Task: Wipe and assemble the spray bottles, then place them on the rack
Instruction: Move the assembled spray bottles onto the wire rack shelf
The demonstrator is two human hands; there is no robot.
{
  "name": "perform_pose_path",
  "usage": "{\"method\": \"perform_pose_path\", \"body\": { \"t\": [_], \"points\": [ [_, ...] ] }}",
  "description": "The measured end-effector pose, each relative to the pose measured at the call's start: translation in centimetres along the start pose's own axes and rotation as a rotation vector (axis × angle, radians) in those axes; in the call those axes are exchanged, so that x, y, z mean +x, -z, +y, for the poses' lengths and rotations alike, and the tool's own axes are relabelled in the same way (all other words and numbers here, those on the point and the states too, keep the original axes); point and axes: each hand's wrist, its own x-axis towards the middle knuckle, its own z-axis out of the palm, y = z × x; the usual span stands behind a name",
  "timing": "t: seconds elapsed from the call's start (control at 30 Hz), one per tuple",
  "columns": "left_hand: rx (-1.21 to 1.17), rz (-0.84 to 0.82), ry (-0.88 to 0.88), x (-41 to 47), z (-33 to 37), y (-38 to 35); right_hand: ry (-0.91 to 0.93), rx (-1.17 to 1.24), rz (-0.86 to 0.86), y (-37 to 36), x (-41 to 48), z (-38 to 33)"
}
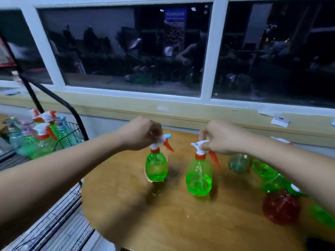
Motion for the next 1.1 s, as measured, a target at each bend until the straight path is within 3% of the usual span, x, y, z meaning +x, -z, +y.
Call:
{"method": "perform_pose_path", "body": {
  "t": [0.3,0.53,0.8,1.1],
  "points": [
    [0.158,0.183,0.193,-12.0,-12.0,13.8,0.325,0.106,0.184,3.2,6.8,-14.9],
    [0.294,0.208,0.346,-20.0,-19.9,19.6,0.545,0.222,0.289,3.4,11.9,-27.9],
    [0.390,0.132,0.566,-25.0,-29.3,20.9,0.714,0.305,0.349,1.5,16.8,-40.7],
    [0.501,0.114,0.631,-24.4,-38.3,18.7,0.733,0.332,0.344,-2.5,21.9,-49.2]
  ]
}}
